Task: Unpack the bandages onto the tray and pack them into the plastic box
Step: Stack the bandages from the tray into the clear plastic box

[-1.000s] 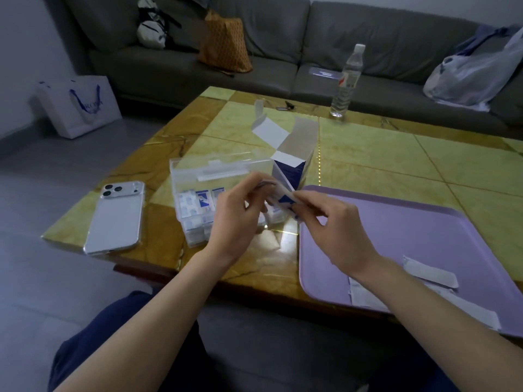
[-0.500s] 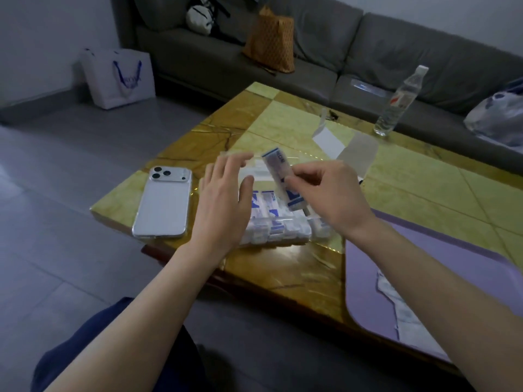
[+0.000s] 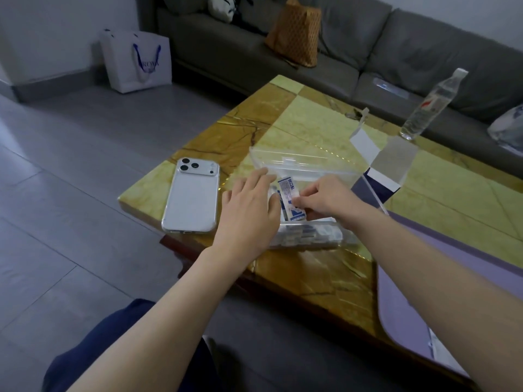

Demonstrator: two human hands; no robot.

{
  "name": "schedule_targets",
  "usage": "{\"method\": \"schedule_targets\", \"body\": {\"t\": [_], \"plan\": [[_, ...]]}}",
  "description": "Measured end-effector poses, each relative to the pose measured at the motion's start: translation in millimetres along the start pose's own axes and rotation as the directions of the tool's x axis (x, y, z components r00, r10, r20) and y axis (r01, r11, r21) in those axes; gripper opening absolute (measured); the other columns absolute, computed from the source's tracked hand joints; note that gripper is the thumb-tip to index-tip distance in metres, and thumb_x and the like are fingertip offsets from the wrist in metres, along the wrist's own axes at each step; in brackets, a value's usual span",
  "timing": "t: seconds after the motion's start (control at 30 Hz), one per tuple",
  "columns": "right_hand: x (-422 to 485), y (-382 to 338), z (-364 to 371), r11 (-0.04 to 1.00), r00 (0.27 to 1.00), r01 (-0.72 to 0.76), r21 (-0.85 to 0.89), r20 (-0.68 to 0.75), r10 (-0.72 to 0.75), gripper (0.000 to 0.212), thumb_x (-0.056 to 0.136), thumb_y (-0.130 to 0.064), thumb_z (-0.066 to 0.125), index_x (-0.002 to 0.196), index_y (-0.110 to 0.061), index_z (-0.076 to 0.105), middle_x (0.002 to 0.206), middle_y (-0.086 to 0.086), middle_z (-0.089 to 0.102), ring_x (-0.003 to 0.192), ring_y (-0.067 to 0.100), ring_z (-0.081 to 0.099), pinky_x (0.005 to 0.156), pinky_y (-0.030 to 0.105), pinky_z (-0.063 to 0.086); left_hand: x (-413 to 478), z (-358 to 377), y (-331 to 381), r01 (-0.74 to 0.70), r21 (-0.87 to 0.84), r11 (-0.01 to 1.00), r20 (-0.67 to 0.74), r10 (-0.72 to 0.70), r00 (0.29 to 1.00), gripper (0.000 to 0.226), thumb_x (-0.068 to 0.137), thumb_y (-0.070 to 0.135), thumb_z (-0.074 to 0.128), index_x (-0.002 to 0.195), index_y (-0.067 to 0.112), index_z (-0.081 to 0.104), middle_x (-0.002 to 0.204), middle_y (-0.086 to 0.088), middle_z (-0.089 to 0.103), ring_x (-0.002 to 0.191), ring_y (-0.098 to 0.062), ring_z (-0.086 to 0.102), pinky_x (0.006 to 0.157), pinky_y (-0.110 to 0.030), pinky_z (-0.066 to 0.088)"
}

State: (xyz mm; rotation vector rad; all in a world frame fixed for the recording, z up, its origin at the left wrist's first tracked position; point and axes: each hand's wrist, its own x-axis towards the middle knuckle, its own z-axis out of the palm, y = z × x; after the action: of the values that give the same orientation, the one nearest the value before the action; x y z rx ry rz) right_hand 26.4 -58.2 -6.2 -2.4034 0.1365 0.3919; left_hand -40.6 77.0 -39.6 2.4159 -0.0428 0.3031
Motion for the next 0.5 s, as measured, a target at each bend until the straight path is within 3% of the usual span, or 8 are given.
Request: {"method": "schedule_targets", "body": {"t": [0.17,0.37,0.5], "plan": [[-1.7,-3.6,-3.3,1.0,0.999,0.004,-0.02,0.038,-0.003,0.014,0.084,-0.011,0.067,0.091,0.001,0.071,0.09,0.014,0.071,0.078,0.024,0.07,0.072,0.031,0.058,-1.0,-1.6,1.8,-0.004,-0.016,1.0,0.008,0.004,1.0,0.042,0.099,0.027,0.035,0.14,0.023,0.035,0.15,0.009,0.028,0.135,-0.012,0.022,0.108,-0.032,0.019],[-7.0,0.0,-24.0,0.99,1.0,-0.011,-0.139,-0.029,0.007,0.013,0.084,-0.011,0.067,0.089,0.0,0.071,0.07,0.004,0.065,0.052,0.009,0.059,0.045,0.013,0.05,-1.6,0.5,3.3,-0.001,-0.037,0.999,-0.004,0.001,1.0,0.041,0.099,0.023,0.035,0.14,0.021,0.034,0.149,0.006,0.028,0.134,-0.013,0.023,0.107,-0.03,0.021],[-4.2,4.5,-23.1,0.981,0.999,-0.003,-0.196,-0.039,-0.004,0.018,0.085,-0.012,0.067,0.092,0.004,0.071,0.079,0.012,0.068,0.053,0.011,0.058,0.049,0.014,0.051,-1.9,1.7,4.8,0.004,-0.043,0.999,-0.012,-0.005,1.0,0.04,0.098,0.02,0.034,0.138,0.02,0.035,0.148,0.006,0.029,0.133,-0.014,0.024,0.106,-0.03,0.022]]}}
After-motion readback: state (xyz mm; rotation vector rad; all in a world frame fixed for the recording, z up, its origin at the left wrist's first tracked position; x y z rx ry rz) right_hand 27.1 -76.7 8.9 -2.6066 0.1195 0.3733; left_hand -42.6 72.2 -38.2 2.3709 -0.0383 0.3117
